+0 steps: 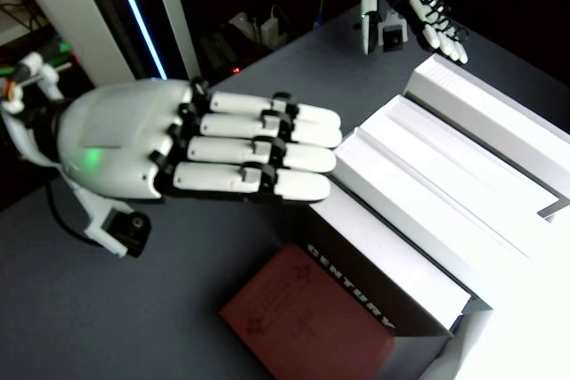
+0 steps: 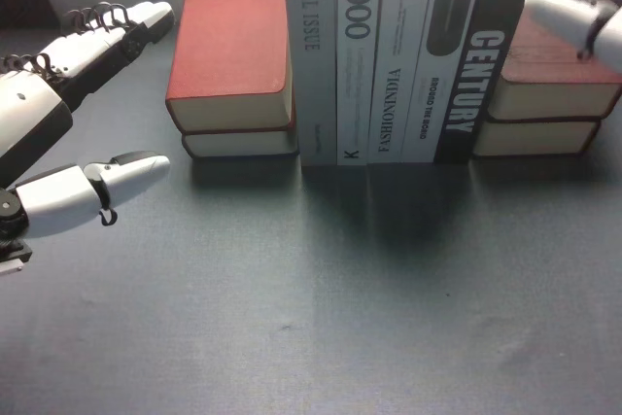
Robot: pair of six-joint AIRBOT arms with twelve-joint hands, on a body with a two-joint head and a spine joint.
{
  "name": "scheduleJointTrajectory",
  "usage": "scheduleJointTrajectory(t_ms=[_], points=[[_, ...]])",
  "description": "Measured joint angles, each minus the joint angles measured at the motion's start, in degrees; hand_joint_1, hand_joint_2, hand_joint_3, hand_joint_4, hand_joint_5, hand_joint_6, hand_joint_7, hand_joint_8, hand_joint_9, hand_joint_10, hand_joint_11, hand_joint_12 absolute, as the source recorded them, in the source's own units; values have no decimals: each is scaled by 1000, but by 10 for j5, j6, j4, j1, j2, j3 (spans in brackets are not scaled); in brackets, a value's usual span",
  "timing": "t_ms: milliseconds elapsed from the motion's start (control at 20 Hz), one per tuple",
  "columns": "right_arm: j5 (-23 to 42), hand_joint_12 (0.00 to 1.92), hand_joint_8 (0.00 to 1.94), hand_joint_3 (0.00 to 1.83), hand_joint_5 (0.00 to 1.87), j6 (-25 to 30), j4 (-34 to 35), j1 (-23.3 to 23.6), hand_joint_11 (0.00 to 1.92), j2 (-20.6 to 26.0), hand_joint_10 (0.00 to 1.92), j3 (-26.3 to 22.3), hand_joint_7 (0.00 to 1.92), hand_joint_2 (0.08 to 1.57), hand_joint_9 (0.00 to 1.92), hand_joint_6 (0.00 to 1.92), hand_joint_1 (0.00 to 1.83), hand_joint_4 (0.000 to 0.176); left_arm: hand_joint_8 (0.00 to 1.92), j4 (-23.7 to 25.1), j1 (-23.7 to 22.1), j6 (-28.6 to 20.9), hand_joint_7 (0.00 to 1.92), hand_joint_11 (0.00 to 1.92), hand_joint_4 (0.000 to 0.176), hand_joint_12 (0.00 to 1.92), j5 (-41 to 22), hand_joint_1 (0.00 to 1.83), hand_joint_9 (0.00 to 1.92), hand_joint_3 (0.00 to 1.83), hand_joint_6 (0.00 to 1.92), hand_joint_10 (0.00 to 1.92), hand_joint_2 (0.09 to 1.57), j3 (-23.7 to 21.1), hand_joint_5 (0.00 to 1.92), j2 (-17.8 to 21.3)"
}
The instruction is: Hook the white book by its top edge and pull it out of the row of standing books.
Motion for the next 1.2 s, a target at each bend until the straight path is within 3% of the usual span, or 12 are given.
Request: scheduleJointTrajectory(t_ms=[50, 100, 400, 500, 600, 650, 700, 800, 850, 1050, 1100, 1200], points=[[-3, 1813, 0, 0, 190, -1, 6, 0, 0, -4, 0, 3, 0, 1441, 0, 7, 283, 0, 0, 0, 0, 0, 0, 0, 0, 0, 0, 658, 0, 0, 0, 0, 1306, 0, 0, -1], [-12, 1899, 0, 0, 176, -1, 9, 0, 0, -7, 0, 5, 0, 1441, 0, 2, 230, 0, 0, 0, 0, 0, 0, 0, 0, 0, 0, 663, 0, 0, 0, 0, 1307, 0, 0, -1], [-39, 1921, 0, 3, 179, -2, 14, 9, 0, -26, 0, 20, 0, 1444, 0, 3, 256, 11, 0, -3, 1, 0, 0, 0, 5, 0, -1, 638, 0, 1, 0, 0, 1313, 2, 0, -4], [-47, 1914, 0, 4, 217, -2, 11, 9, 0, -28, 0, 20, 0, 1452, 0, 16, 278, 0, 0, -5, 1, 0, 0, 0, 10, 0, -2, 655, 0, 0, 0, 0, 1300, 2, 0, -4], [-52, 1378, 0, 0, 336, -2, 12, 9, 0, -32, 0, 21, 0, 1478, 0, 15, 251, 0, 0, -6, 2, 0, 0, 0, 16, 0, -3, 689, 0, 0, 0, 0, 1296, 2, 0, -4], [-52, 1260, 0, 0, 432, -2, 13, 9, 0, -33, 4, 22, 21, 1487, 6, 36, 252, 0, 0, -6, 2, 0, 0, 0, 27, 0, -3, 645, 0, 2, 0, 0, 1306, 2, 0, -4], [-47, 1074, 0, 0, 539, -1, 13, 10, 0, -34, 0, 22, 63, 1500, 0, 52, 227, 0, 0, -7, 2, 0, 0, 0, 24, 0, -3, 610, 0, 4, 0, 0, 1312, 2, 0, -4], [-32, 139, 0, 2, 696, 0, 13, 13, 0, -34, 0, 21, 143, 1497, 0, 119, 289, 0, 0, -9, 3, -1, 0, 0, 19, 0, -4, 568, 0, 6, 0, 0, 1323, 2, 0, -4], [-28, 27, 0, 0, 718, 1, 14, 13, 0, -34, 0, 20, 169, 1503, 0, 263, 331, 0, 0, -10, 6, -1, 0, 0, 31, 0, -5, 548, 0, 5, 0, 0, 1325, 2, 0, -4], [8, 0, 1, 0, 582, 28, -5, -1, 0, -24, 0, -3, 185, 1512, 0, 702, 245, 0, 0, -21, 18, 0, 0, 0, 40, 0, -16, 516, 0, 3, 0, 0, 1331, -3, 0, -3], [23, 0, 0, 0, 555, 40, -13, -15, 0, -18, 0, -10, 178, 1516, 0, 727, 256, 0, 0, -25, 19, -1, 0, 0, 12, 0, -18, 551, 0, 2, 0, 0, 1332, -4, 0, -3], [55, 0, 1, 0, 537, 62, -20, -46, 0, -7, 2, -24, 181, 1506, 3, 827, 220, 0, 0, -28, 20, 0, 0, 0, 0, 0, -20, 583, 0, 0, 0, 0, 1331, -4, 0, -3]])
